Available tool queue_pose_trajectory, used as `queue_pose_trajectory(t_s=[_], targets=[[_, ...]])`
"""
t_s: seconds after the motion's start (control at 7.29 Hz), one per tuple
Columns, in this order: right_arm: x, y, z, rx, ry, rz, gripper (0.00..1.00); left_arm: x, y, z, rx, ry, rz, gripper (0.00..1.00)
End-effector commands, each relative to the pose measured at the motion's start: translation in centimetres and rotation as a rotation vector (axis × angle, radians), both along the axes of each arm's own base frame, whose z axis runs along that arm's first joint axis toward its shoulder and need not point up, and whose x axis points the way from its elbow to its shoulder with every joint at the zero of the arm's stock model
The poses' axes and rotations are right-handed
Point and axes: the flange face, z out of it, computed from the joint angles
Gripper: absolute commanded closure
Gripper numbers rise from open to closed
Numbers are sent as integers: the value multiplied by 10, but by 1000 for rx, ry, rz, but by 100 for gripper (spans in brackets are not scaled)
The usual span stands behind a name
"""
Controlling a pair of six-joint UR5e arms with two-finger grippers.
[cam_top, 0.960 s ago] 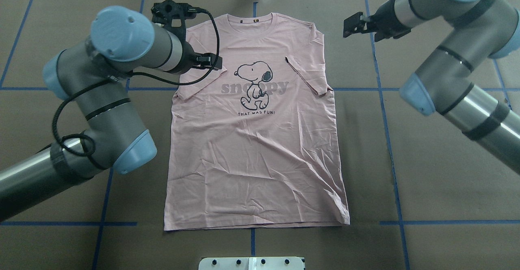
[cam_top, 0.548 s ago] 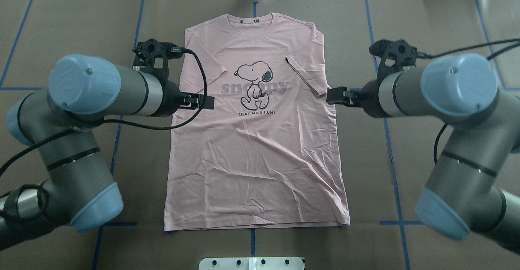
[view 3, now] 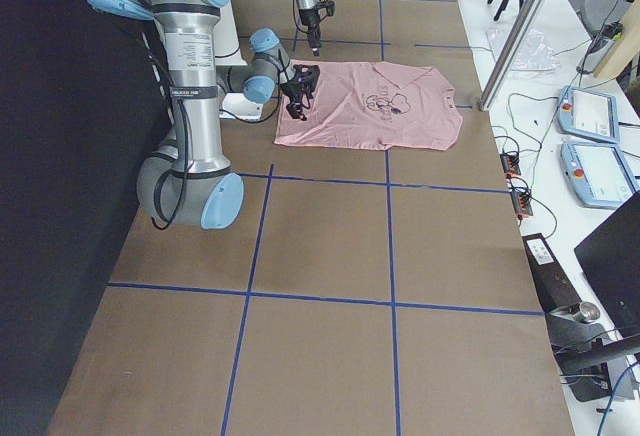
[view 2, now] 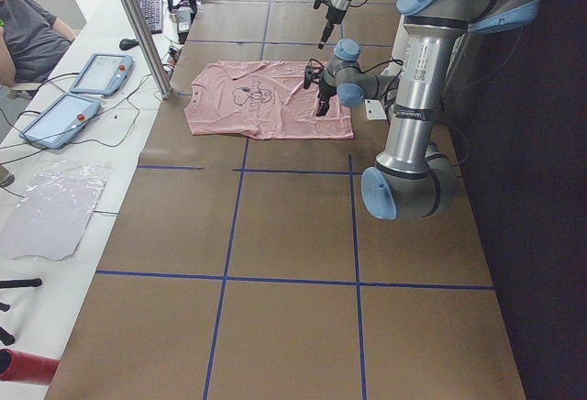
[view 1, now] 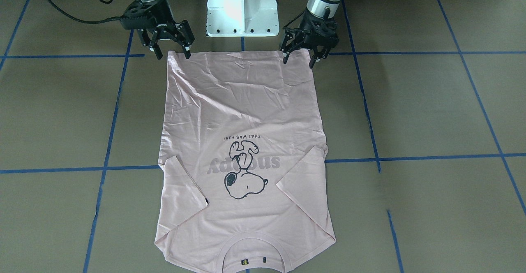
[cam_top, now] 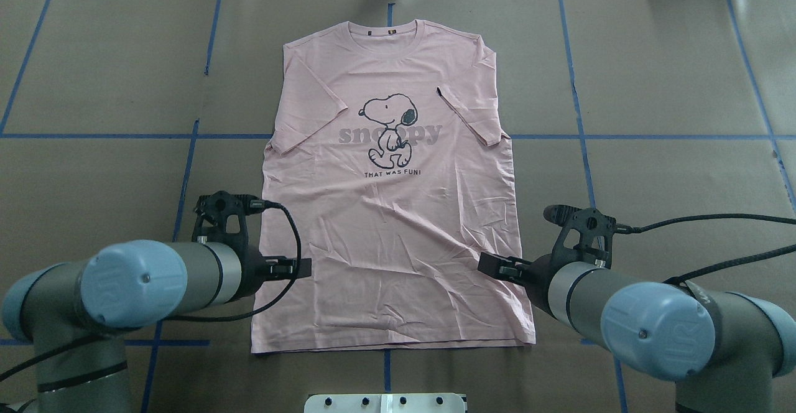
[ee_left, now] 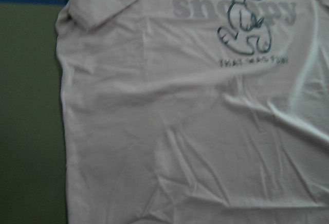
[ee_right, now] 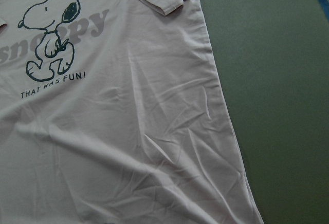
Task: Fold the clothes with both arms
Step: 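Lower both grippers to the shirt hem nearest the robot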
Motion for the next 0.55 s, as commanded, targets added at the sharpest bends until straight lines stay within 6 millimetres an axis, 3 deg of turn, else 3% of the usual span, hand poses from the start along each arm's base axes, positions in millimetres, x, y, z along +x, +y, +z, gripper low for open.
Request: queue_pose_trajectory(t_s=[0.0, 0.41], targets=[[0, 15, 10, 14, -25, 5, 5, 7, 36, 43, -66, -66, 1, 26], [-1, 15, 11, 14, -22, 7, 3, 20, 63, 47, -83, -72, 38, 44]])
